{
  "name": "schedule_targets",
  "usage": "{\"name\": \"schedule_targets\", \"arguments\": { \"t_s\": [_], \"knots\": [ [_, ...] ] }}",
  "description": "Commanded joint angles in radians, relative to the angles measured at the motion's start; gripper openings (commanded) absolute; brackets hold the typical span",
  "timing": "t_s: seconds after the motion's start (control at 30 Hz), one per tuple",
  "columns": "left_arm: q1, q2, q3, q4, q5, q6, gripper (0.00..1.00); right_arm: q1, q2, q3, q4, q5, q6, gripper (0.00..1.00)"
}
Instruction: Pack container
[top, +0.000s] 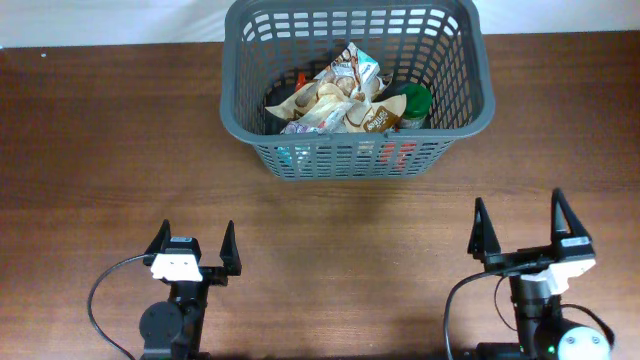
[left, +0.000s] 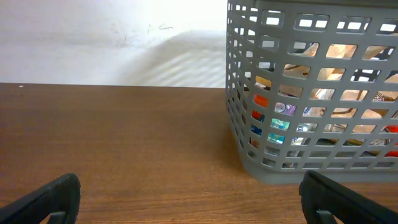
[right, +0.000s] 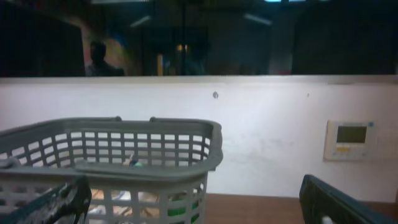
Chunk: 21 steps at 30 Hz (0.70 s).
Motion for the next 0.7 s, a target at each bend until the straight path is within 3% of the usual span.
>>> {"name": "schedule_targets", "arguments": {
  "t_s": [0.0,0.67],
  "knots": [
    [0.006,-0.006,-0.003,-0.007,-0.011,-0.009,0.99,0.011,-0.065,-0.055,0.011,0.022,-0.006,0.99],
    [0.006,-0.006,-0.003,-0.007,-0.011,-0.009,0.99,0.011,-0.071,-0.251,0.041,0.022,-0.006,0.99]
  ]
}}
